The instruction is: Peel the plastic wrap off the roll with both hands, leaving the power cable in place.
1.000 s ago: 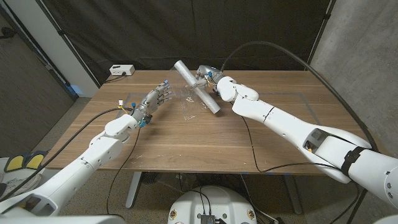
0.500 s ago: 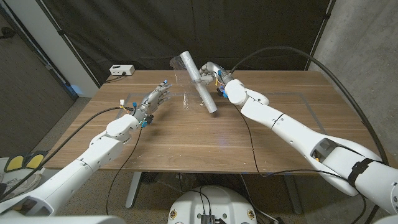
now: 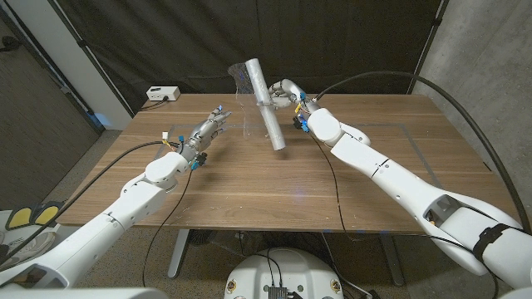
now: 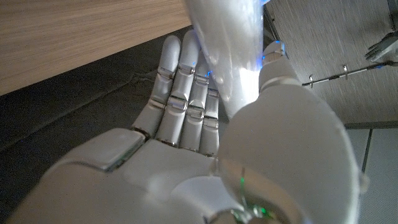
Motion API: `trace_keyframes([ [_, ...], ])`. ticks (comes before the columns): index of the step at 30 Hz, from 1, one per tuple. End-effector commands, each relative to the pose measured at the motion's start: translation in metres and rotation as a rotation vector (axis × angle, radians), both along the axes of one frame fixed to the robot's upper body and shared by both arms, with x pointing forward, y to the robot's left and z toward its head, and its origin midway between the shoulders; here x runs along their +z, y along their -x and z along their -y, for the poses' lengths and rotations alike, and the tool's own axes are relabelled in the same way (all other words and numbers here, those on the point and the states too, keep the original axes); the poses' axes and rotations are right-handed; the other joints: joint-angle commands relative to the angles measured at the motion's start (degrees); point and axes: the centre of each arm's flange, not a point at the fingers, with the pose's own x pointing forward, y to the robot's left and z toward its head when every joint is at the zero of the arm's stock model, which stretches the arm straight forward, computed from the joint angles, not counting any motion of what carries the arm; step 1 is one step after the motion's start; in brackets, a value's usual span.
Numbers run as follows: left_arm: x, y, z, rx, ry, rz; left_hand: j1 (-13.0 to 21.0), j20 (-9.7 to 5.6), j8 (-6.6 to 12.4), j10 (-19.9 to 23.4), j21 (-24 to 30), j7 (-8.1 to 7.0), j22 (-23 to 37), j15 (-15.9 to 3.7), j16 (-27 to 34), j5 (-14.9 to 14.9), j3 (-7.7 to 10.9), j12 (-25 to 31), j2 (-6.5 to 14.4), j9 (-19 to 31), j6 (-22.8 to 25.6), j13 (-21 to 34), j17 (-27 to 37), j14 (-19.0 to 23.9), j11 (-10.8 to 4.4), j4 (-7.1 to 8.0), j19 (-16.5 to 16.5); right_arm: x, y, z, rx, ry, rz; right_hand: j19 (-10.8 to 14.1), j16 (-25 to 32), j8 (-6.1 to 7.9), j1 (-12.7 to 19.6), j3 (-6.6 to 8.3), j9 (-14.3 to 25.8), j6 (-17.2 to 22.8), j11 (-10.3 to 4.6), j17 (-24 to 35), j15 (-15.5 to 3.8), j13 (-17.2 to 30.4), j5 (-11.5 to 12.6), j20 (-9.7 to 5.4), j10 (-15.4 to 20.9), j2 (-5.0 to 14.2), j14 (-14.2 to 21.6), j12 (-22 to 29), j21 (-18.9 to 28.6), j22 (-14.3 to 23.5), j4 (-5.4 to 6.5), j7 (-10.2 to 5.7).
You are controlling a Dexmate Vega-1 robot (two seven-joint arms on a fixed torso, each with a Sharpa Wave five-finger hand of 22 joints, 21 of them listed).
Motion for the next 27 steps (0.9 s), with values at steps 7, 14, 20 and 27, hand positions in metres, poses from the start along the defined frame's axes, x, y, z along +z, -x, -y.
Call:
trace_keyframes([
  [7, 0.008, 0.001, 0.01, 0.0, -0.03, 0.004, -0.1, 2.11, 0.15, -1.8, 0.4, 1.65, 0.2, 1.63, 0.7, 0.9, -2.05, 0.5, -2.9, 0.3, -8.5, 0.3, 0.0, -0.3, 2.34, -0.59, 1.0, 0.008, 0.028, -0.005, 0.223, -0.037, 0.013, -0.4, 0.3, 0.56, 8.5, 0.96, 0.3, 9.3, -8.68, 0.8, -13.85, 0.8, 0.5, -7.34, 8.7, 8.64, 10.3, 0.3, 0.8, -0.2, 0.27, -9.46],
  [14, 0.014, 0.003, 0.015, -0.04, -0.096, -0.005, 0.3, 3.54, 0.5, -3.3, 0.3, 2.7, 0.2, 2.42, 0.6, 1.8, -3.91, 0.6, -5.5, 0.4, -10.6, 0.4, -0.3, -1.0, 4.75, -1.44, 1.1, 0.007, 0.028, -0.008, 0.236, -0.023, 0.002, -0.5, 0.3, 0.59, 8.5, 1.12, 0.4, 9.4, -8.6, 1.2, -13.85, 1.1, 0.6, -7.32, 8.8, 8.58, 10.3, 0.3, 1.1, -0.5, 0.23, -9.42],
  [20, 0.02, 0.0, 0.019, -0.139, -0.141, -0.009, 4.5, 3.5, 2.77, 0.8, 1.3, 4.12, 0.0, 1.34, 2.1, 3.5, -5.27, 2.4, -5.7, 0.6, -7.1, 0.3, -0.8, 4.1, 4.96, -3.37, 4.2, 0.005, 0.025, -0.007, 0.236, -0.023, -0.009, -0.5, 0.3, 0.59, 8.4, 1.28, 0.5, 9.3, -8.62, 1.5, -13.84, 1.4, 0.6, -7.32, 8.8, 8.53, 10.2, 0.2, 1.4, -0.8, 0.22, -9.43],
  [27, 0.023, -0.009, 0.022, -0.31, -0.129, 0.005, 11.7, 1.12, 5.16, 8.4, 1.9, 4.18, -0.4, -1.16, 2.1, 4.6, -5.61, 4.0, -4.3, 0.6, -0.4, -0.1, -1.3, 8.8, 1.95, -4.03, 7.3, 0.005, 0.024, -0.008, 0.256, -0.015, -0.021, -0.7, 0.3, 0.62, 8.3, 1.45, 0.5, 9.3, -8.69, 1.8, -13.84, 1.7, 0.7, -7.27, 8.7, 8.48, 10.2, 0.2, 1.6, -1.2, 0.21, -9.39],
])
